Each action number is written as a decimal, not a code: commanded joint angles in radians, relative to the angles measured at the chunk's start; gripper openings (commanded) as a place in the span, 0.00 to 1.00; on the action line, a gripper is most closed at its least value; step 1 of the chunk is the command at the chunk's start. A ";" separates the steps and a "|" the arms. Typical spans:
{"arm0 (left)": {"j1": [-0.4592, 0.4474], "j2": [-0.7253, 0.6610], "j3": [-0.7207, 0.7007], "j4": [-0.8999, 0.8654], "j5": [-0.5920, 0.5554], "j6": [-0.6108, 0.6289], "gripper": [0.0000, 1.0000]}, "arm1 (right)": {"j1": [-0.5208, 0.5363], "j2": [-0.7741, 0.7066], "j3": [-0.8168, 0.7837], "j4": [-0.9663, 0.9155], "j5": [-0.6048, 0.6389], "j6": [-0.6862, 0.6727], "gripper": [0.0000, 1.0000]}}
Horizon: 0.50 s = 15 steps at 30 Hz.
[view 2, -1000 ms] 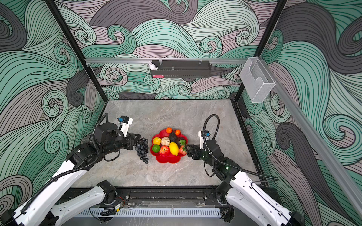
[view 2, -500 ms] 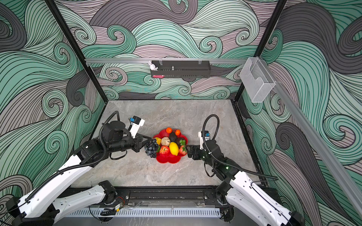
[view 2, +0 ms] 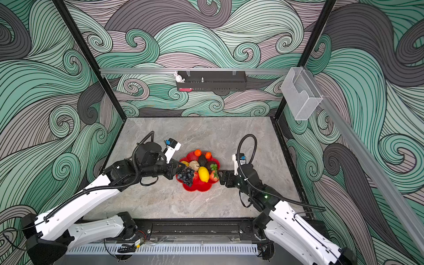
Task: Arrange fruit in a fruit bowl
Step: Place the fruits in the fruit bowl.
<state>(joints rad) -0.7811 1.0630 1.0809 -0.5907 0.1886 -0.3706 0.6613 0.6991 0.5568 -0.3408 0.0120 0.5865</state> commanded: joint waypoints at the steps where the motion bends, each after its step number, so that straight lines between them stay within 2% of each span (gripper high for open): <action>1: -0.009 0.001 0.017 0.001 -0.057 0.031 0.00 | -0.007 -0.003 0.000 -0.001 0.010 0.004 0.81; 5: -0.009 0.009 0.016 -0.025 -0.075 0.054 0.00 | -0.006 -0.003 0.001 -0.003 0.012 0.003 0.81; 9: -0.015 0.028 0.010 -0.025 -0.040 0.072 0.00 | -0.007 0.000 0.000 0.000 0.013 0.003 0.81; 15: -0.061 0.079 0.016 -0.012 -0.031 0.094 0.00 | -0.006 0.006 0.003 0.003 0.010 0.003 0.81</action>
<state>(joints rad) -0.8219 1.1267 1.0805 -0.6086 0.1467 -0.3058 0.6613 0.7029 0.5568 -0.3408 0.0120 0.5865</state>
